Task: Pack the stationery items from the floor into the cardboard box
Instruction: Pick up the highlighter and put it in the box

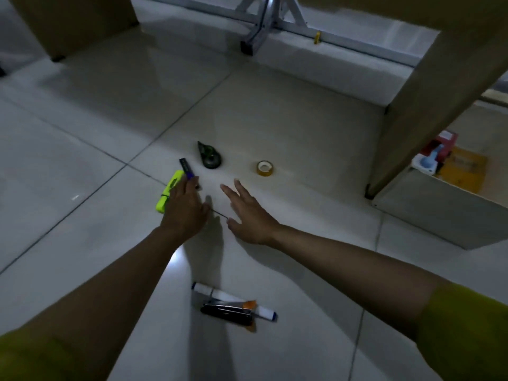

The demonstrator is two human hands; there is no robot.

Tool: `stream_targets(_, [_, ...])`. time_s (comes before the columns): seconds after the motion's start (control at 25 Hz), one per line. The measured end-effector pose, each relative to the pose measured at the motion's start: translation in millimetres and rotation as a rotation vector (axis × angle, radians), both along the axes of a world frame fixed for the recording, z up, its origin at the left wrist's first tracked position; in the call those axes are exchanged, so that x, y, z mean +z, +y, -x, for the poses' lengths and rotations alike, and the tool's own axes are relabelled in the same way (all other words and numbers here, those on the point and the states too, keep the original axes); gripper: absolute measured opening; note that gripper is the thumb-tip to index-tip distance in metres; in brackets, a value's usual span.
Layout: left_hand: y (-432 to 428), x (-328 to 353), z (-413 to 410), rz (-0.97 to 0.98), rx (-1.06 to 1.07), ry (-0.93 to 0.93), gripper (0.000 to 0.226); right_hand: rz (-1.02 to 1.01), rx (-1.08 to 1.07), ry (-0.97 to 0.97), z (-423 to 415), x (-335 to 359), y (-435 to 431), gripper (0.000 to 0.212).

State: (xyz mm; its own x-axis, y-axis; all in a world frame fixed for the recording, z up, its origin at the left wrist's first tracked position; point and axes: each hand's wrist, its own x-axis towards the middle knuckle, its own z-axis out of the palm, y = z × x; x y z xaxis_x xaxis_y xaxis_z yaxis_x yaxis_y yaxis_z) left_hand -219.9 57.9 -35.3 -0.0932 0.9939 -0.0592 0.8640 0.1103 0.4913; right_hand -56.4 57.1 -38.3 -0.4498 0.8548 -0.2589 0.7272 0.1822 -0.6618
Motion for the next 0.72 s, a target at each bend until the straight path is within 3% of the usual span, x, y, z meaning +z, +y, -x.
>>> stream_targets(0.2, [10, -7, 35, 0.111, 0.203, -0.054, 0.071, 0.023, 0.069, 0.023, 41, -4, 27, 0.076])
stream_targets(0.44, [11, -18, 45, 0.063, 0.202, 0.038, 0.048, -0.01, 0.123, -0.038, 62, -11, 48, 0.072])
stream_targets(0.72, [23, -22, 47, 0.2, 0.375, -0.1, 0.054, -0.048, 0.028, 0.09, 65, -9, 54, 0.06])
